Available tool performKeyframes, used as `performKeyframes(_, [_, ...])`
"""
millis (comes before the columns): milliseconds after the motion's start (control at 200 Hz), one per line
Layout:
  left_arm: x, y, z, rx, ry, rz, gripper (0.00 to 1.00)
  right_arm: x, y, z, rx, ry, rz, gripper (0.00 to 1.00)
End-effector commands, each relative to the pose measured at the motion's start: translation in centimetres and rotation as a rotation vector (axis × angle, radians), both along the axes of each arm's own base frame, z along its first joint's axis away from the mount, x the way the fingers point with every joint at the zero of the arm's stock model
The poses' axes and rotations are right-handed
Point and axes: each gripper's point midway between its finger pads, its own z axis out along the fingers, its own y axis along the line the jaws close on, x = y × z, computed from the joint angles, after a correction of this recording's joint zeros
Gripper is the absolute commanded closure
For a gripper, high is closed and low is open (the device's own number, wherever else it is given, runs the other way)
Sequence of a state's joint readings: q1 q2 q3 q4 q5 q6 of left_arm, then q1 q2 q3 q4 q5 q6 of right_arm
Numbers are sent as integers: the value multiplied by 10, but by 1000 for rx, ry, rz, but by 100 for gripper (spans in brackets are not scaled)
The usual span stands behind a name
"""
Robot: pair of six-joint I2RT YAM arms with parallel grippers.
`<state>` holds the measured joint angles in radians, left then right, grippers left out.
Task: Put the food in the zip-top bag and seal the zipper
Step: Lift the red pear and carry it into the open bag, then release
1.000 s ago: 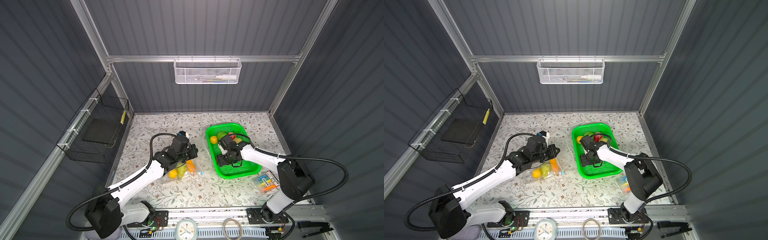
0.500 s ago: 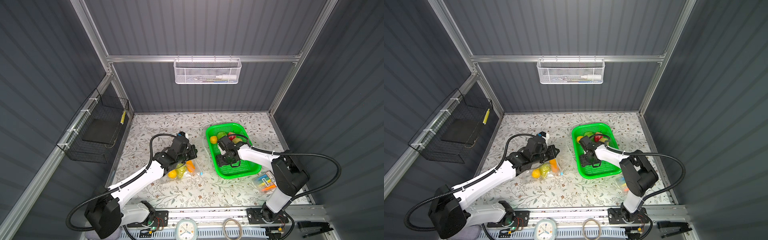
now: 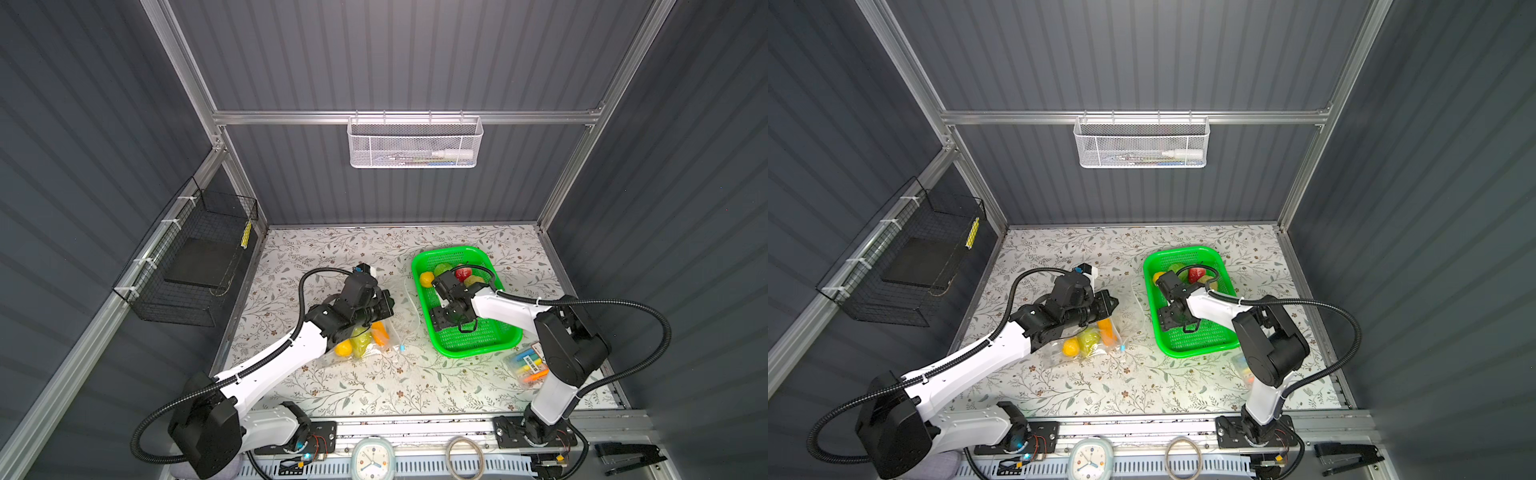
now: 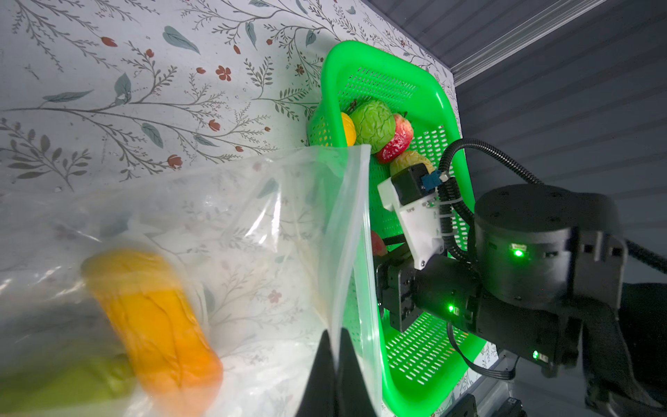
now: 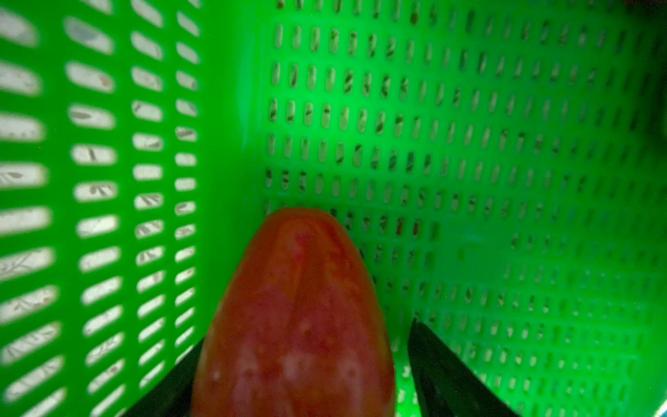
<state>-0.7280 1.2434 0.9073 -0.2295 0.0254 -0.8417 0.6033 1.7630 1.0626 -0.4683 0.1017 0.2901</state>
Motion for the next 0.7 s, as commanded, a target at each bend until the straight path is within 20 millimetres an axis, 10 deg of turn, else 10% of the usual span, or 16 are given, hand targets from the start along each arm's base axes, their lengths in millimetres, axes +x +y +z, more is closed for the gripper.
performKeyframes(0, [-4, 4, 4, 15, -11, -4, 100, 10, 3, 2, 3, -22, 2, 24])
performKeyframes(350, [-3, 4, 7, 14, -19, -4, 100, 13, 0, 10, 22, -39, -13, 45])
performKeyframes(695, [-1, 0, 8, 17, -23, -14, 100, 8, -15, 86, 56, -166, 1, 47])
